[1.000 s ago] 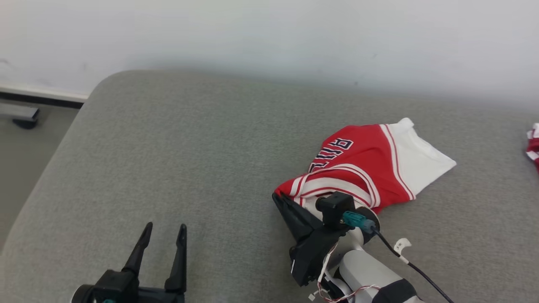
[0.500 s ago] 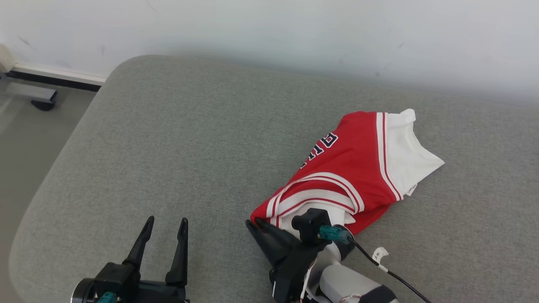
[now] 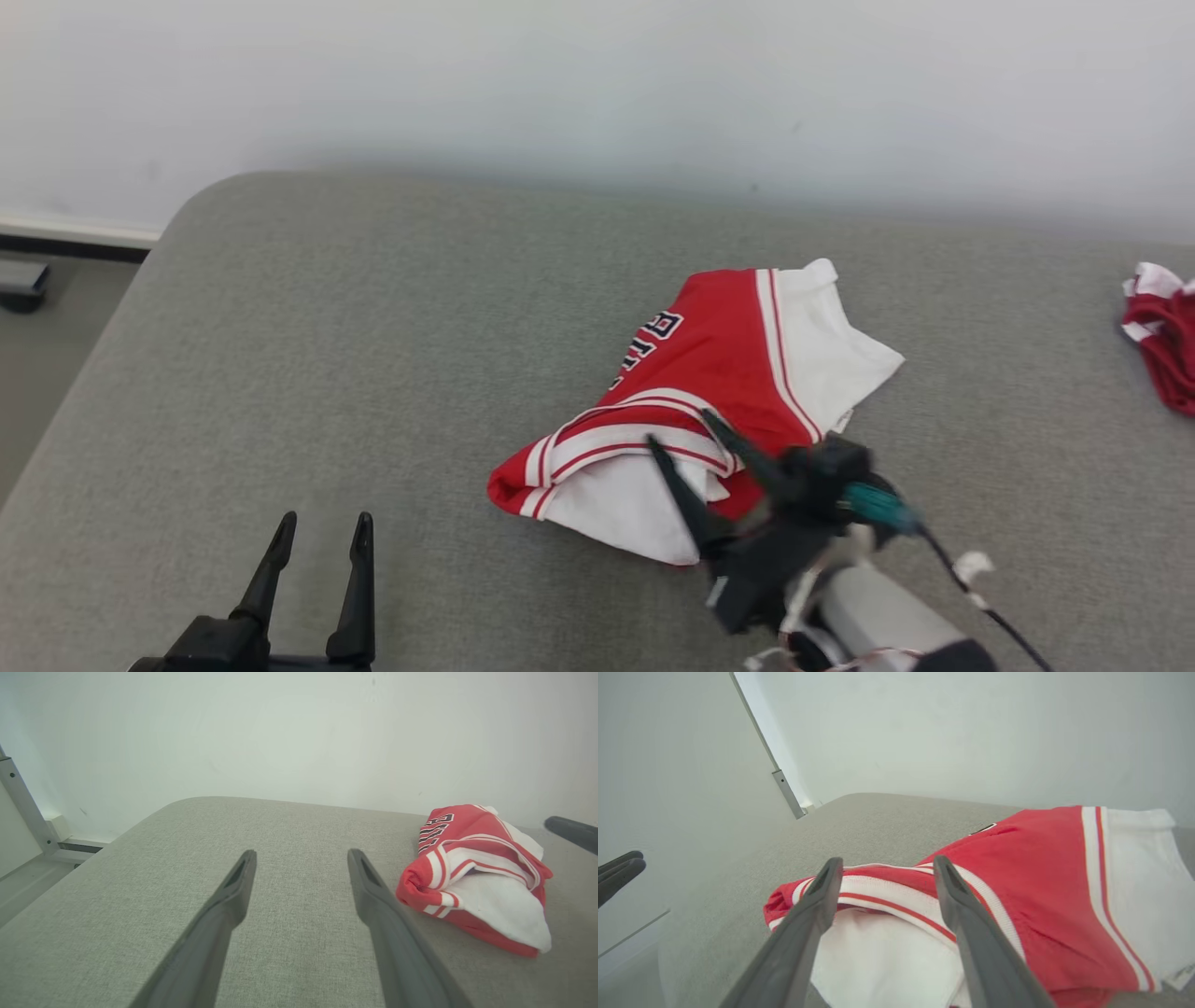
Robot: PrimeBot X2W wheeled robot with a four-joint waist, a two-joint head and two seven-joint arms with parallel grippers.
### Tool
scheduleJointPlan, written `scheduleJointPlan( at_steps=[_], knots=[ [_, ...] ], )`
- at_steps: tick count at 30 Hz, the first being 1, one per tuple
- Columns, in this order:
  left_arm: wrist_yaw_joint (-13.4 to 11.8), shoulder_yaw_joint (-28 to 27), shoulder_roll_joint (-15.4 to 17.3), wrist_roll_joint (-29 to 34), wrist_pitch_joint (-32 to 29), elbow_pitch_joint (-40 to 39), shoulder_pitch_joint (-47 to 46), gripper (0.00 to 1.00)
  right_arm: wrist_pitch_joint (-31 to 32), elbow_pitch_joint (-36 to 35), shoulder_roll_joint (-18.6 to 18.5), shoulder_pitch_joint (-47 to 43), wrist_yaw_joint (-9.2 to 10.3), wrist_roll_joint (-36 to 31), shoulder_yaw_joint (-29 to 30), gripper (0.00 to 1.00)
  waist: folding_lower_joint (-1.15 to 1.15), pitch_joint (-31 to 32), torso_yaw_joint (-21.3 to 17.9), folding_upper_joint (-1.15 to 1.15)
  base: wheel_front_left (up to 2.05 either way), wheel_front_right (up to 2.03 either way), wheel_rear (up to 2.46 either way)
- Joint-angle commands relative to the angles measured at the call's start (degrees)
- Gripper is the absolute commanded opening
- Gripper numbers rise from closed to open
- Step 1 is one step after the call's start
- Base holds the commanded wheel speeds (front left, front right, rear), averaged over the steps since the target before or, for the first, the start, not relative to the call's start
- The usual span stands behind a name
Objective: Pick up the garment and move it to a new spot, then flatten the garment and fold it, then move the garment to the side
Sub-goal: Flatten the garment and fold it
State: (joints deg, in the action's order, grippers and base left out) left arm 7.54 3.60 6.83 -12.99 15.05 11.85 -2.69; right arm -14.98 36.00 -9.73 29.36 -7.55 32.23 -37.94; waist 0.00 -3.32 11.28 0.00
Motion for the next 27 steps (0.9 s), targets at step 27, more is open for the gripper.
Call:
scheduleJointPlan(
  at_steps=[27],
  knots=[
    [-0.1,6.8,5.5,1.1,0.2,3.1,-4.5,1.00,-0.3,-21.9,4.7,-24.0,0.16,-14.1,28.5,1.00,0.00,-0.5,-14.9,0.00,0.00,0.00,0.00]
  ],
)
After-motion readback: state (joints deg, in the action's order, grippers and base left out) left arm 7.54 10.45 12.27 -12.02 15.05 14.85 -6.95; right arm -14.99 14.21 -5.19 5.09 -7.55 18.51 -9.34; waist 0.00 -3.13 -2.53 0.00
